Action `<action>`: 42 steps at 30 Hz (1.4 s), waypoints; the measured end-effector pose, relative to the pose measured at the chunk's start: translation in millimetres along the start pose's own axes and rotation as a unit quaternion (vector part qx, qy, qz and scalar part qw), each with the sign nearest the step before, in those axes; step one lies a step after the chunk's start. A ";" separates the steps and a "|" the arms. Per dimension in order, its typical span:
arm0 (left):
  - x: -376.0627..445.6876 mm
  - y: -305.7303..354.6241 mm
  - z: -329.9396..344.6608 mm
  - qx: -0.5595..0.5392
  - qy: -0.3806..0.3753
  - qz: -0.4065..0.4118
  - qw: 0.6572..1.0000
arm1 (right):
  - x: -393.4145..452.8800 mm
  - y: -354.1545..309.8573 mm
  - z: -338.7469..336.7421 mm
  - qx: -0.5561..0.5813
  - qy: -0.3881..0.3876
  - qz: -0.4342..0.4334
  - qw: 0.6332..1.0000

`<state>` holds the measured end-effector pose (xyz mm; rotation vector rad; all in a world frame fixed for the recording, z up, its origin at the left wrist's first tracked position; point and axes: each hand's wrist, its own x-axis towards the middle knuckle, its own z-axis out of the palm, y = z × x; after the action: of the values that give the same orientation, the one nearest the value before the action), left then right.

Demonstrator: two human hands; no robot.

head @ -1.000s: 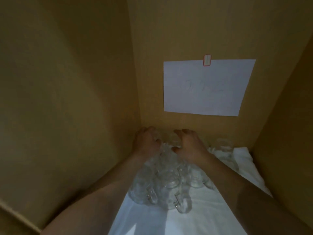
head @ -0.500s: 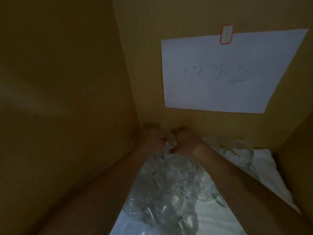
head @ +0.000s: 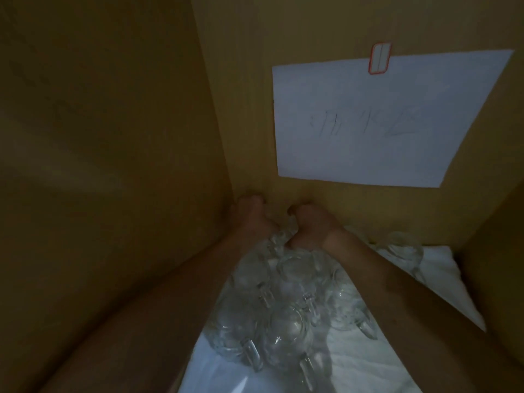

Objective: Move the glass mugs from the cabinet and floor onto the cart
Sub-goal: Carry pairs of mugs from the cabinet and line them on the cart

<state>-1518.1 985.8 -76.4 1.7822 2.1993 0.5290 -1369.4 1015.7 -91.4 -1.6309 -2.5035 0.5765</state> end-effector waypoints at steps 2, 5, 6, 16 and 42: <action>-4.8 3.8 -11.7 0.001 0.012 0.005 1.000 | -9.4 -6.5 -12.8 0.013 0.018 -0.004 1.000; -15.4 8.4 -30.1 -0.006 0.042 0.018 0.999 | -31.2 -15.5 -38.2 0.033 0.067 0.004 0.997; -21.5 10.2 -35.8 -0.014 0.058 0.020 0.998 | -41.8 -17.3 -46.4 0.050 0.094 0.003 0.994; -90.0 29.4 -81.6 -0.334 0.148 -0.066 0.929 | -173.1 -31.1 -122.1 0.288 0.347 0.114 0.886; -371.2 31.7 -84.3 -0.846 -0.330 -0.075 0.411 | -475.1 -119.0 6.9 0.832 0.320 -0.068 0.447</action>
<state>-1446.6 619.3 3.7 0.3063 0.3393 1.0648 -1273.3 544.9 3.3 -0.4444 -0.5052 1.3009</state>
